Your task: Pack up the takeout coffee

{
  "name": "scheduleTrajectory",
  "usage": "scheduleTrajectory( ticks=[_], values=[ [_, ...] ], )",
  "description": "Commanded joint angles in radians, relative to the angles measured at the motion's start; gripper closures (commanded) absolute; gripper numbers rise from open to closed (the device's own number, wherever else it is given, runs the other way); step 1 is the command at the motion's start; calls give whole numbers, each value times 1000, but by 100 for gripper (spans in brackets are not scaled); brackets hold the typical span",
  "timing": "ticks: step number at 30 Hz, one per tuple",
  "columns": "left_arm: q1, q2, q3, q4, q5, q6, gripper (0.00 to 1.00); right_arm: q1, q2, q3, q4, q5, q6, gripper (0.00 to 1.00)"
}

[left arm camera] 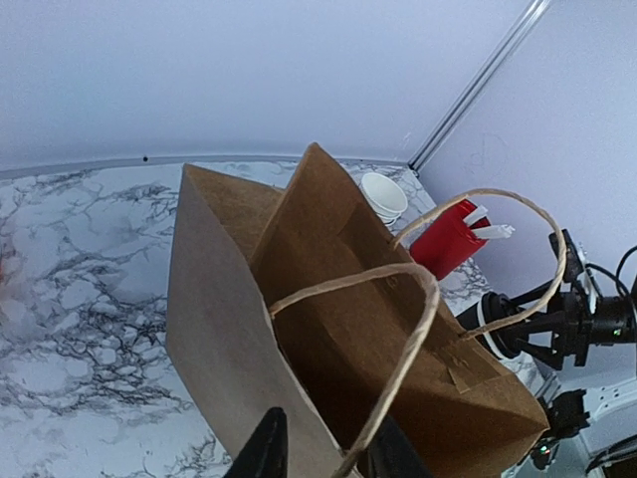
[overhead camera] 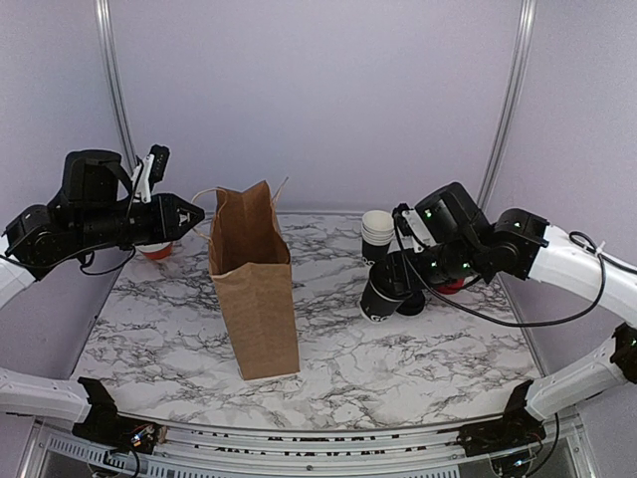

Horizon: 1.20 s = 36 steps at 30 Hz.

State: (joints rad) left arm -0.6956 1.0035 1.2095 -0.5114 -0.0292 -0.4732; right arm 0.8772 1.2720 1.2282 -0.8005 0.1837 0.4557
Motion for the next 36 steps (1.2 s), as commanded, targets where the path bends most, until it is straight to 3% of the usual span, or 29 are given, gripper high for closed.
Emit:
scheduleTrajectory(
  ticks=[1,3,9,17,21,27,36],
  values=[
    [-11,19,45,-3,-79,18,89,5,-36,7,23,-3,5,34],
    [-7,22,61,-10,-148,27,100,5,-42,2,23,-4,8,34],
    [80,59,182,-25,-189,145,100,5,-57,0,8,5,6,34],
    [102,227,366,-117,125,349,100,5,-83,-21,12,13,19,34],
    [80,299,323,-142,215,372,100,4,-94,-18,3,19,24,34],
    [-26,348,222,-87,194,343,100,5,-109,2,-26,42,32,34],
    [-55,328,137,27,185,264,100,5,-143,95,-79,57,14,34]
  ],
)
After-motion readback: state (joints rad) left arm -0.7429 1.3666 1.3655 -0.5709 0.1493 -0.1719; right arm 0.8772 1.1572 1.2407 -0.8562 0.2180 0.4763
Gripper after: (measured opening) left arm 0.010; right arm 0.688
